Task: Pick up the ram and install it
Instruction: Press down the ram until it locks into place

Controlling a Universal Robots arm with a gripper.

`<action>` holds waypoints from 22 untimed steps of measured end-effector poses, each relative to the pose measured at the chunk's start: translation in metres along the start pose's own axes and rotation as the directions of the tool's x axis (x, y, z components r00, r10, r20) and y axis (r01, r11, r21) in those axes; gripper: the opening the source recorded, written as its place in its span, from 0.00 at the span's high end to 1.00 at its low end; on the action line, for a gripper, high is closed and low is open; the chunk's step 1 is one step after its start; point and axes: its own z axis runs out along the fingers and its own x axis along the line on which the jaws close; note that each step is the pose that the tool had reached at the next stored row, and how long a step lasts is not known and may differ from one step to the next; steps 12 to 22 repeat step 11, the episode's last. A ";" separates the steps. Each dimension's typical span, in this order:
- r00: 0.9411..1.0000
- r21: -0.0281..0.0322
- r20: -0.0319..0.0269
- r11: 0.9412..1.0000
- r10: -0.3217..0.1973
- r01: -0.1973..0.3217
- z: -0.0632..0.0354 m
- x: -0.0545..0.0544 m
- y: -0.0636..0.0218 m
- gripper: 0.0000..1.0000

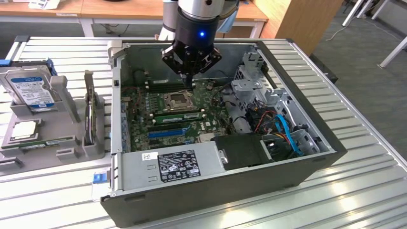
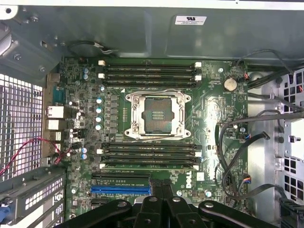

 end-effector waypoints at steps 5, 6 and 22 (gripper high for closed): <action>1.000 0.000 0.000 1.000 0.000 0.000 0.0000 0.000 0.0008 0.90; 1.000 0.000 0.000 1.000 0.000 0.000 0.0001 0.000 0.0008 0.90; 1.000 0.000 0.000 1.000 0.000 0.000 0.0001 0.000 0.0008 0.90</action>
